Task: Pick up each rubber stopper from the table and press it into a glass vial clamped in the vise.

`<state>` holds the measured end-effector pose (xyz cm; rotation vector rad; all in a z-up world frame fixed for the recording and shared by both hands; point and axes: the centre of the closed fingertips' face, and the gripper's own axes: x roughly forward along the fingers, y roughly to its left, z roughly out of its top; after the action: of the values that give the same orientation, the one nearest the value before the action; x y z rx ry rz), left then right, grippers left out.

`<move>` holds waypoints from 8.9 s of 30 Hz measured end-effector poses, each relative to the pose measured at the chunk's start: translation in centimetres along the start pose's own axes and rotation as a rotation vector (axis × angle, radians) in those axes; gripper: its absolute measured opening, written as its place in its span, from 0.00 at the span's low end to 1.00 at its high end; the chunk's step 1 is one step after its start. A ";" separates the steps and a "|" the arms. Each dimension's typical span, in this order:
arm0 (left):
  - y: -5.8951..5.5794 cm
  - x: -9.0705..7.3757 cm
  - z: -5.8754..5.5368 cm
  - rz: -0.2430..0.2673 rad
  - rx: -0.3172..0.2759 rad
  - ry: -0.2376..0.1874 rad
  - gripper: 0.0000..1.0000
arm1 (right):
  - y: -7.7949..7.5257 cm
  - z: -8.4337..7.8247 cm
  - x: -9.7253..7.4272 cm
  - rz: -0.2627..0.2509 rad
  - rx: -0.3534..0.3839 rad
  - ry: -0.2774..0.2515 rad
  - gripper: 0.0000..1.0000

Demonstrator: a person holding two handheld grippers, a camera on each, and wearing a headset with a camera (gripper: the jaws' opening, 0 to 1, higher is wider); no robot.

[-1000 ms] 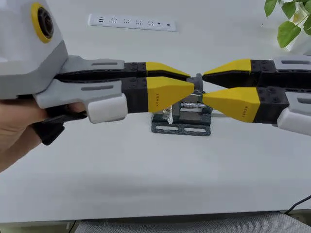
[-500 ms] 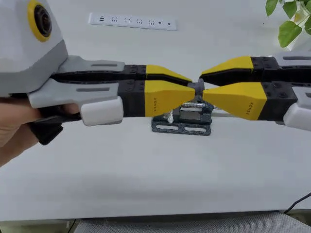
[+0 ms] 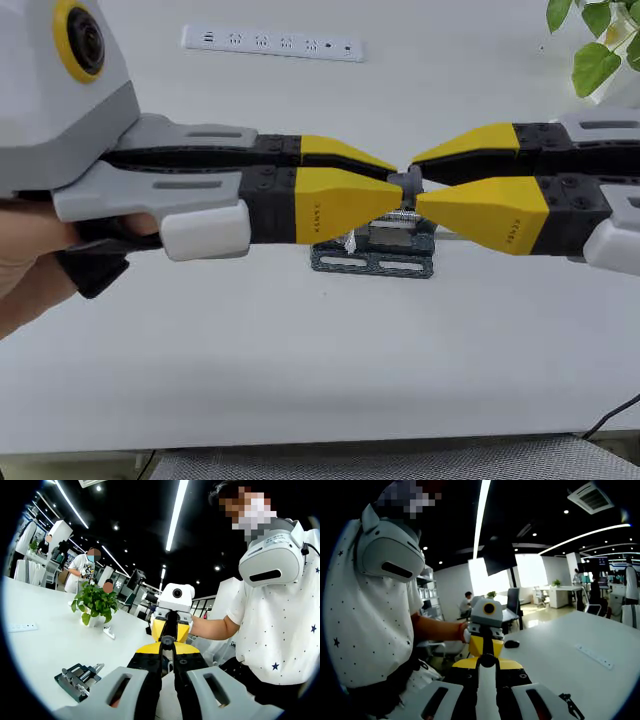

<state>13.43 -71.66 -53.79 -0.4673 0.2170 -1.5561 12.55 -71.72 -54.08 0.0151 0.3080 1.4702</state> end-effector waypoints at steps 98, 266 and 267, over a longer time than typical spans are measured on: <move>10.8 -6.6 -11.1 0.430 0.266 0.345 0.95 | -15.5 -14.3 3.1 -0.193 -0.100 0.837 0.06; 11.0 -6.0 -12.8 0.400 0.201 0.299 0.94 | -17.9 -20.4 3.7 -0.181 -0.077 1.056 0.01; 11.0 -6.0 -12.8 0.400 0.199 0.298 0.94 | -17.9 -20.4 3.8 -0.180 -0.081 1.059 0.01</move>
<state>17.92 -68.16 -70.78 -0.0268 0.3574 -1.2311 25.88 -73.57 -77.94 -0.8551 1.0681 1.1976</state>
